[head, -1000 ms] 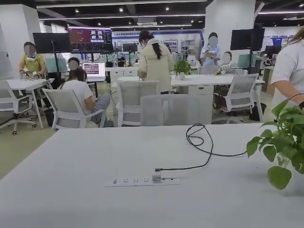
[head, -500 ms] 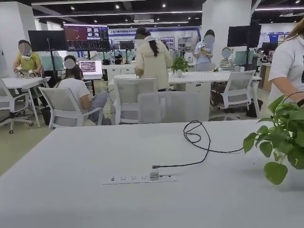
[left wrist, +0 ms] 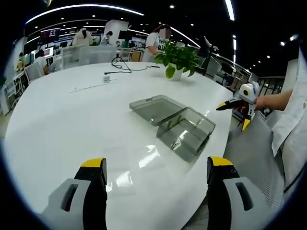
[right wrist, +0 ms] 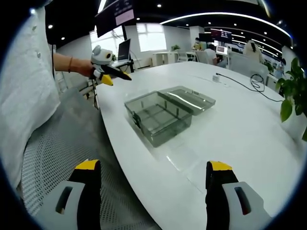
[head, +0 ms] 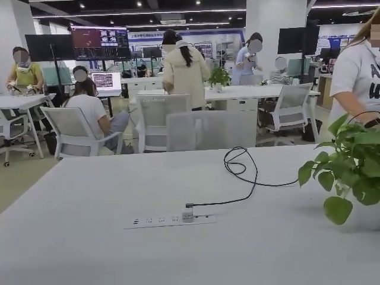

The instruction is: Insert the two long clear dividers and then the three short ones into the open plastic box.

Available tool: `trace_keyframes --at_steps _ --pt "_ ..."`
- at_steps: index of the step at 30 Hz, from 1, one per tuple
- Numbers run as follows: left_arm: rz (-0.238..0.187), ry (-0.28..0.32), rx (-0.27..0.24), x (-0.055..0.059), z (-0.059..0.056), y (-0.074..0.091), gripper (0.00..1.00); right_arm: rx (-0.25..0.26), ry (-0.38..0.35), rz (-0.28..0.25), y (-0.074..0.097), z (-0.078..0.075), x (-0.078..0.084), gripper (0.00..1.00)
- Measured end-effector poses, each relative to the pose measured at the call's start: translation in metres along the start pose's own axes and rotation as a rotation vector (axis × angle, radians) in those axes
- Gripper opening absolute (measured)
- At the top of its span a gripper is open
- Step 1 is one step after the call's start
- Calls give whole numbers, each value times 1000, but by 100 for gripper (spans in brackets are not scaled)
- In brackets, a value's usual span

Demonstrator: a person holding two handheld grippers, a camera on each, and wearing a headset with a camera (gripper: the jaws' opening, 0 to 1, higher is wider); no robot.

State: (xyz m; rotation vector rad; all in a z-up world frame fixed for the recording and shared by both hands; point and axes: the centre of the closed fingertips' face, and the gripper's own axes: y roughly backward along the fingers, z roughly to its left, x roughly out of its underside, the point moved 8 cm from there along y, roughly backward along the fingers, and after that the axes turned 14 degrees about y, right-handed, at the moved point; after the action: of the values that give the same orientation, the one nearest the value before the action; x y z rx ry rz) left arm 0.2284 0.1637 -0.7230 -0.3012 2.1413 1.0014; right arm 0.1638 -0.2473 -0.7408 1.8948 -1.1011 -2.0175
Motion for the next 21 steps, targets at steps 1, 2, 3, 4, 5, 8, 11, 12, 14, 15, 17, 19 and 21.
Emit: trace_keyframes --at_steps 1,2,3,4,5,8,11,12,14,15,17,19,21 --pt "8 3 -13 0 3 0 85 0 -1 1 0 0 0 91" --pt "23 11 -35 0 7 -1 84 1 -4 -2 0 -1 0 91" --pt "25 23 -37 -1 9 -2 84 2 -4 -3 0 -1 0 91" --pt "33 42 -45 -1 12 -2 83 2 -5 -2 -1 -2 0 91" --pt "42 48 -56 0 14 -3 82 2 -6 -2 -1 -2 0 91" --pt "64 44 -81 0 21 -4 79 5 -11 -4 -1 -2 0 90" --pt "90 53 -96 1 26 -7 77 8 -12 -1 -1 -3 0 90" --pt "96 51 -103 1 27 -8 76 8 -13 -3 -1 -3 0 90" --pt "114 54 -121 3 30 -10 74 8 -14 -2 -2 -3 0 90" --pt "115 60 -126 2 31 -11 73 8 -15 -3 -2 -4 0 90" --pt "135 76 -149 4 35 -12 71 9 -18 -4 -2 -4 0 90" --pt "152 82 -180 5 38 -13 65 10 -18 -4 -2 -5 1 90" --pt "163 83 -196 5 41 -15 60 10 -19 -4 -3 -5 1 90"
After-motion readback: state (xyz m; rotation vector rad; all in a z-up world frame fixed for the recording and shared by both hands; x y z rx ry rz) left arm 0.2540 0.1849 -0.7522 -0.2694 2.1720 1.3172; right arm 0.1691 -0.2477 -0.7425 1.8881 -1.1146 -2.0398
